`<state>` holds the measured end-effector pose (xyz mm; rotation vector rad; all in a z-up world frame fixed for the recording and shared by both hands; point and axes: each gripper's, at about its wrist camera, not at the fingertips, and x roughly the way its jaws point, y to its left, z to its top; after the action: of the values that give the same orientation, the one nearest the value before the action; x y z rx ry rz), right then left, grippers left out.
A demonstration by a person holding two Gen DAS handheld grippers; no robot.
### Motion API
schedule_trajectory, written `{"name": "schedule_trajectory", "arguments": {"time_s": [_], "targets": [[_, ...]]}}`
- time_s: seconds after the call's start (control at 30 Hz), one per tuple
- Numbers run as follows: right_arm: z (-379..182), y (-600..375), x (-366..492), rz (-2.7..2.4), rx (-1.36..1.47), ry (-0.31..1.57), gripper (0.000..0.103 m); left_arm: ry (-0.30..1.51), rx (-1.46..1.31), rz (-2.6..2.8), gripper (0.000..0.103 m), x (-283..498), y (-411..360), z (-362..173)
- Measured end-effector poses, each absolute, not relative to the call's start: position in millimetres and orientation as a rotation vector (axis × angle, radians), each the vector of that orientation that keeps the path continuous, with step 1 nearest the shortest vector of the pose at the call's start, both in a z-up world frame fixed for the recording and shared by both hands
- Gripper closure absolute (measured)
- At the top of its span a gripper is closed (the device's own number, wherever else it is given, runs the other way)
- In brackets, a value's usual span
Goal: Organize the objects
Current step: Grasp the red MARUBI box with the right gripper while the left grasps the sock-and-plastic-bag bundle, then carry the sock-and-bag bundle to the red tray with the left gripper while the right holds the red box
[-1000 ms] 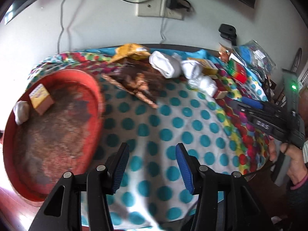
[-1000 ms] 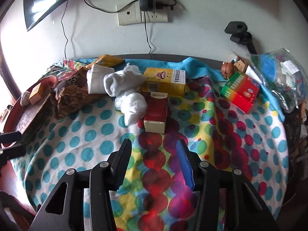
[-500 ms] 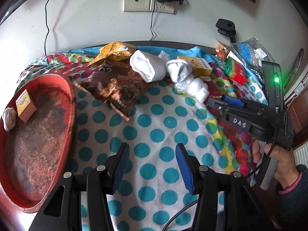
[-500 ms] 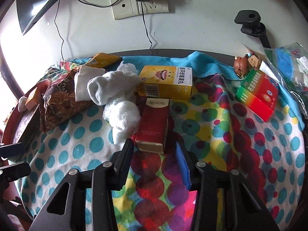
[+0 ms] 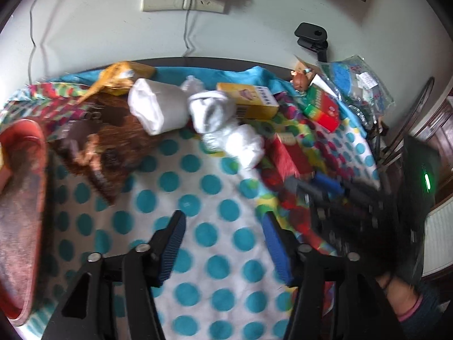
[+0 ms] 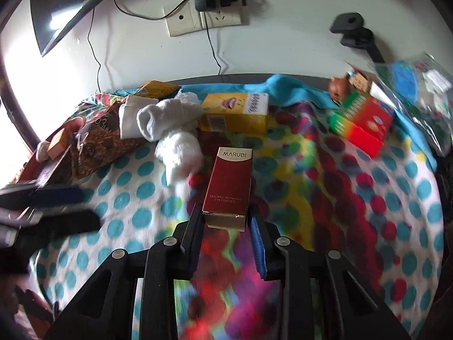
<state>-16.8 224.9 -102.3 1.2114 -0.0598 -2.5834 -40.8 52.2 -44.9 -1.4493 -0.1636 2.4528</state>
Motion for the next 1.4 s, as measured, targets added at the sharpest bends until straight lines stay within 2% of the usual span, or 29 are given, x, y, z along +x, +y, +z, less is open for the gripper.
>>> {"name": "schedule_trajectory", "arguments": {"time_s": [0.13, 0.4, 0.53, 1.03, 1.1, 1.17, 1.4], "targets": [[-100.8, 240.3, 1.6, -2.569, 1.209, -0.103, 0.074, -0.296, -1.474, 2.407, 0.042, -61.5, 64.5, -48.8], [-99.4, 256.9, 8.9, -2.551, 1.179, -0.188, 0.074, -0.7, -1.565, 2.351, 0.04, -111.3, 66.2, -61.1], [-100.9, 259.0, 9.4, -2.532, 1.162, -0.218, 0.074, -0.804, -1.607, 2.359, 0.039, -126.6, 64.3, -68.6], [-106.1, 260.3, 5.6, -2.481, 1.151, -0.269, 0.074, -0.737, -1.68, 2.48, 0.039, -137.8, 72.5, -88.7], [-107.1, 259.6, 5.6, -2.48, 1.154, -0.271, 0.074, -0.677, -1.668, 2.496, 0.041, -136.7, 74.7, -88.3], [-107.8, 258.6, 5.7, -2.479, 1.159, -0.274, 0.074, -0.617, -1.645, 2.51, 0.06, -133.6, 76.2, -86.1], [-107.8, 256.8, 5.5, -2.478, 1.168, -0.27, 0.074, -0.46, -1.591, 2.511, 0.064, -121.5, 82.9, -80.8]]}}
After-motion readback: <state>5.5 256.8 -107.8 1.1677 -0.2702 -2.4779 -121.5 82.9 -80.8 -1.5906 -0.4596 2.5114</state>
